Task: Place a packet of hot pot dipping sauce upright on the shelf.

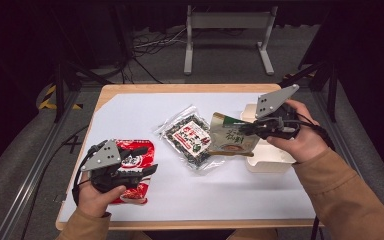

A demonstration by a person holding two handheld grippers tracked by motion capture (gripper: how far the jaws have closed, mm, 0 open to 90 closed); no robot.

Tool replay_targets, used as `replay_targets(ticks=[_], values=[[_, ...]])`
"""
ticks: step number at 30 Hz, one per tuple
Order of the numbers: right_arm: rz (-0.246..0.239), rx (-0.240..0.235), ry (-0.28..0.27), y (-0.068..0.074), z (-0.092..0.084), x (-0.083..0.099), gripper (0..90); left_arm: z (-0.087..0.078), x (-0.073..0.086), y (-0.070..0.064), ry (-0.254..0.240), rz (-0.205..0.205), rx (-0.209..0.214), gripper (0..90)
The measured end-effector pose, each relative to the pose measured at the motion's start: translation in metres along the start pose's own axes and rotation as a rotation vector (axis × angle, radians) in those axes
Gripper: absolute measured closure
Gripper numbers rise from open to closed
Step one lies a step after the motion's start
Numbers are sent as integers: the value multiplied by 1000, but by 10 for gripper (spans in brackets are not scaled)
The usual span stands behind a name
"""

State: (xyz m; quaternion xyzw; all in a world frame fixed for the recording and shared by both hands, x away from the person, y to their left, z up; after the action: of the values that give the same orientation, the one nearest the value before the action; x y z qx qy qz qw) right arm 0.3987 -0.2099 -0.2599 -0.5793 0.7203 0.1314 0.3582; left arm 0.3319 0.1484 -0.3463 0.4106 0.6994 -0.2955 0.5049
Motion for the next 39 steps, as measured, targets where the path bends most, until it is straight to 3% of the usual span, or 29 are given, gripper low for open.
replay_targets(ticks=[11, 27, 39], values=[[4, 63, 17, -30, -12, 4, 898, -2, 8, 9, 35, -29, -52, 380], [5, 108, 44, -78, -20, 18, 898, -4, 15, 13, 32, -63, -35, 376], [-1, 129, 36, -107, -24, 36, 898, -9, 20, 15, 34, -76, -55, 372]])
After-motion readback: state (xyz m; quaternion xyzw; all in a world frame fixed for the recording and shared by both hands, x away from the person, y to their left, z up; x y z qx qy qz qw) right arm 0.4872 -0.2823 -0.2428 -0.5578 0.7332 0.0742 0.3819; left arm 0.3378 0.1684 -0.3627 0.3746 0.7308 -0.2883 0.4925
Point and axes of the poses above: each handheld gripper's, and its own axes: z roughly forward along the jaws, x roughly out of its underside, y roughly to its left, the point moved 4 cm from there along z, roughly forward along the jaws, and after that the axes turned 4 degrees about -y, right-handed, at the moved point
